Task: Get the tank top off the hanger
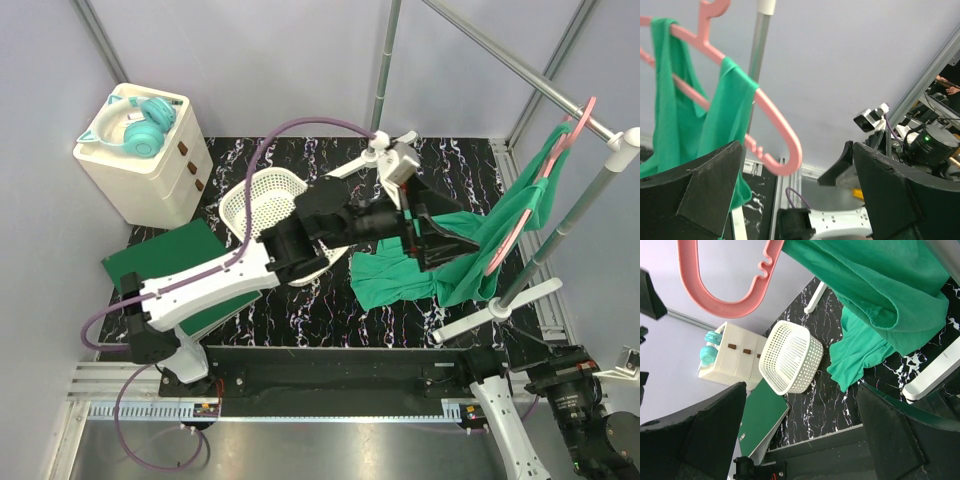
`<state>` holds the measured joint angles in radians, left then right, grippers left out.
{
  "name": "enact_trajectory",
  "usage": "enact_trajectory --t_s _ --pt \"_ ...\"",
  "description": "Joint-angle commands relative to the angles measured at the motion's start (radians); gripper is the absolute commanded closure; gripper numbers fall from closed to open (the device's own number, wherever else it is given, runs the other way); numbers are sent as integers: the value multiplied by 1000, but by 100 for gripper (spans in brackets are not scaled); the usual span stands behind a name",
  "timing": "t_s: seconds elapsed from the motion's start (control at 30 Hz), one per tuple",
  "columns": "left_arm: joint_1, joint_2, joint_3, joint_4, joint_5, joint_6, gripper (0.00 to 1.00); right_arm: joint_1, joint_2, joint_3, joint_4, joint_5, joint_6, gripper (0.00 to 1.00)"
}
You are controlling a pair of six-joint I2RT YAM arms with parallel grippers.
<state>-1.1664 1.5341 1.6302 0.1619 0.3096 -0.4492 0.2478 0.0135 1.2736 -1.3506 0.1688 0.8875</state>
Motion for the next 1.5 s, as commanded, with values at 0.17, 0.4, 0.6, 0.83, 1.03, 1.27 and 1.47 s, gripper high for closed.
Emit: enact_trajectory --t_s 0.17,0.4,0.6,0.83,1.03,1.27,1.47 --pt "-98 207 272 -59 -188 237 5 -4 -3 3 -32 -103 -91 0" --pt "-107 311 333 -59 -263 257 7 -4 -3 7 -38 -101 -96 0" --pt "-108 360 349 -59 -372 268 12 -4 0 23 -45 -77 -105 0" --pt "-110 383 364 -59 -432 277 46 -4 -3 24 -45 -65 -104 0" --pt "-111 383 365 -67 -455 302 74 -4 -1 24 -44 -46 -110 0" --pt "-111 330 356 -110 -535 340 100 -4 -3 21 -38 -49 -114 0" --pt "-119 248 356 -113 -553 349 100 -4 -3 9 -22 -57 -111 0"
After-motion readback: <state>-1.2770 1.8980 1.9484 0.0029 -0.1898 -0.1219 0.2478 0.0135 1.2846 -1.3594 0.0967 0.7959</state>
